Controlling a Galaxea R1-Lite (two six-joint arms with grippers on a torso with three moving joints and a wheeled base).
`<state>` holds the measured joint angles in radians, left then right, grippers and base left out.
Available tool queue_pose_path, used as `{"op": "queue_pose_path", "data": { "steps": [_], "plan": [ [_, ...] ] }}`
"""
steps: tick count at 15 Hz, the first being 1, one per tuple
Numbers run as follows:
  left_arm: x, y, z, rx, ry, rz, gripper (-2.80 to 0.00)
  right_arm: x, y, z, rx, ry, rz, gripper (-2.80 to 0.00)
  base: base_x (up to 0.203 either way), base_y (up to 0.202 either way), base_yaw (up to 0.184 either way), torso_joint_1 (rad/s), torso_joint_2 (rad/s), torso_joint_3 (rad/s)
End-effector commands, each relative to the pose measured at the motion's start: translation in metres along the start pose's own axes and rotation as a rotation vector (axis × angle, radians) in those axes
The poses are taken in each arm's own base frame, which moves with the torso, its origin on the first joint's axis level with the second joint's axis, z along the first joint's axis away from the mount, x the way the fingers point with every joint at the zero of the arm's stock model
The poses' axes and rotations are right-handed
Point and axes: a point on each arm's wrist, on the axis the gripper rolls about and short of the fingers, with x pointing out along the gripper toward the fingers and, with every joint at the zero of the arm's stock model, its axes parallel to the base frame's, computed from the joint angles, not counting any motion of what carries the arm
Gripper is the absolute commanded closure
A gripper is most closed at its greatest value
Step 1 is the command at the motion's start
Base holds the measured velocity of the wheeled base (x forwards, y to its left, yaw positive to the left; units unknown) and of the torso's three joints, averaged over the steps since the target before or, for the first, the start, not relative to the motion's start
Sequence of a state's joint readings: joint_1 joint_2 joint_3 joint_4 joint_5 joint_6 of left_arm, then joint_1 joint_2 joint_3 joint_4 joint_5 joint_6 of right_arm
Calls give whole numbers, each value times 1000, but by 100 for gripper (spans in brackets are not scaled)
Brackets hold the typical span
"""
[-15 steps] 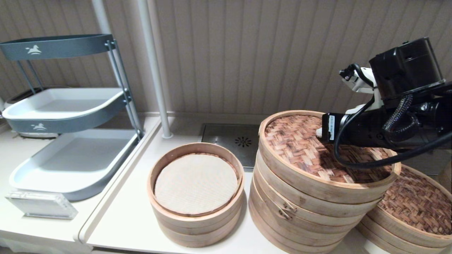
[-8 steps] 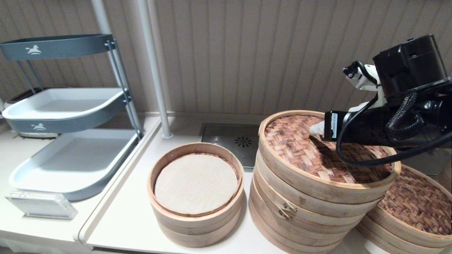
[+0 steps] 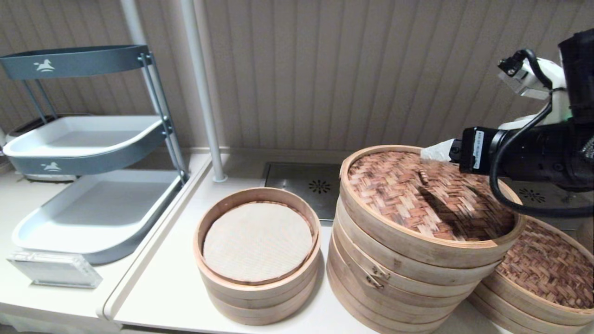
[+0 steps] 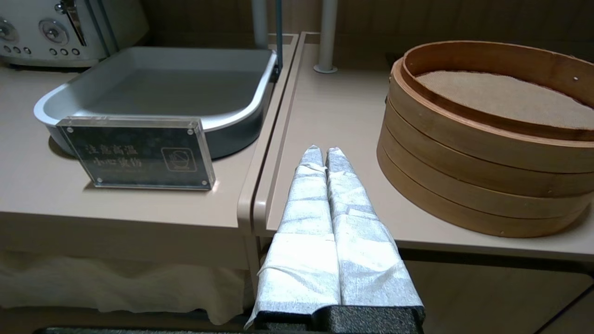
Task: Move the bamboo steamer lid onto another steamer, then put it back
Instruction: Pick up the steamer
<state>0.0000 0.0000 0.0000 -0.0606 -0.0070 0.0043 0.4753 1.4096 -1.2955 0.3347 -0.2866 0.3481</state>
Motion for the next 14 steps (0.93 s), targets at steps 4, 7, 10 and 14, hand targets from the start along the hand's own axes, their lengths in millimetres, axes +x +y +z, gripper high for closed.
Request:
{"op": "queue_pose_path", "data": {
  "steps": [4, 7, 10, 14],
  "plan": [
    [1, 0, -7, 0, 22, 1, 0, -28, -8, -6, 9, -34, 22, -280, 0, 0, 0, 0, 0, 0],
    [1, 0, -7, 0, 22, 2, 0, -53, -20, -12, -3, -51, 18, 0, 0, 0, 0, 0, 0, 0],
    [1, 0, -7, 0, 22, 1, 0, -89, -38, -25, -20, -72, -8, 0, 0, 0, 0, 0, 0, 0],
    [1, 0, -7, 0, 21, 2, 0, -127, -67, -55, -38, -131, -126, 0, 0, 0, 0, 0, 0, 0]
  ]
}}
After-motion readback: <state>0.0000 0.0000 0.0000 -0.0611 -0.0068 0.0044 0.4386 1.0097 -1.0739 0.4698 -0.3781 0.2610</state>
